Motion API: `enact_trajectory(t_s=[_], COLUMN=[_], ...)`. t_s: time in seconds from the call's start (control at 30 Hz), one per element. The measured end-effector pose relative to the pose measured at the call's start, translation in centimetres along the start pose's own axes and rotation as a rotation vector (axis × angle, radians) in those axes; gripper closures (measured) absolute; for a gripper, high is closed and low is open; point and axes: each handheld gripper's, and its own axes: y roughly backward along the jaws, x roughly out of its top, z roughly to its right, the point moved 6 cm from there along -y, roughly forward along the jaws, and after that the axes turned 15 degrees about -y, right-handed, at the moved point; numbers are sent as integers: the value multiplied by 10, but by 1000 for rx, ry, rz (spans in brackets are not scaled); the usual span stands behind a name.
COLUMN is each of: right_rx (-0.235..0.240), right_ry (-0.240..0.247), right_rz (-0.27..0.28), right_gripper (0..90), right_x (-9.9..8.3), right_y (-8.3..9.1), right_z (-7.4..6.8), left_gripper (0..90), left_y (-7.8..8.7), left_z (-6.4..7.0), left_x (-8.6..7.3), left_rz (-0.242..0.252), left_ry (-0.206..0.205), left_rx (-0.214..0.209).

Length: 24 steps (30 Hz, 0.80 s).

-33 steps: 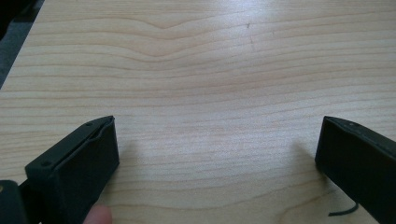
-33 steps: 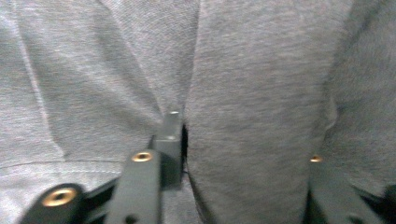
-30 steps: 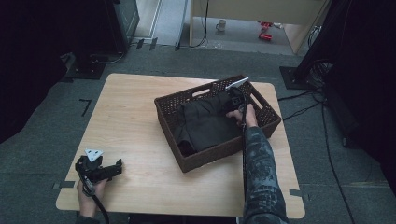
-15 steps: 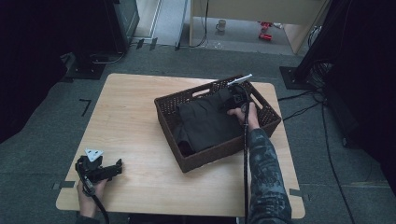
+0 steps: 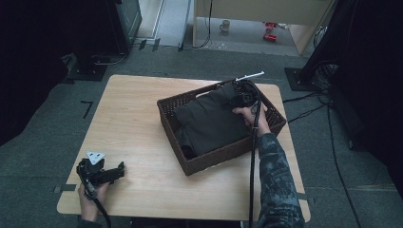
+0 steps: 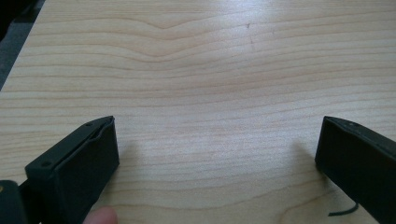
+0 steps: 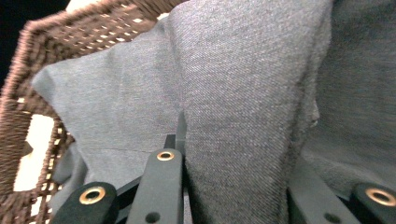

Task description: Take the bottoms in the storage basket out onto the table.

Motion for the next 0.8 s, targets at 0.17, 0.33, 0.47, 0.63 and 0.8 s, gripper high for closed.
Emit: enact_trajectory(t_s=[0.17,0.33,0.47,0.63,0.8], right_rx=[21,35,34,37,46], right_ry=[25,57,81,118,139], right_rz=[45,92,120,141,144], right_gripper=[745,746,746,746,746], right_x=[-1,-2,-3,-2,-1], right_y=[14,26,35,45,52], right_z=[-9,-14,-18,-28,-37], left_gripper=[0,0,0,0,0], left_y=[0,0,0,0,0], left_z=[0,0,0,0,0], left_x=[0,0,0,0,0], left_rz=[0,0,0,0,0], left_ry=[-1,-2,-3,-3,-3], left_rx=[1,3,3,4,4])
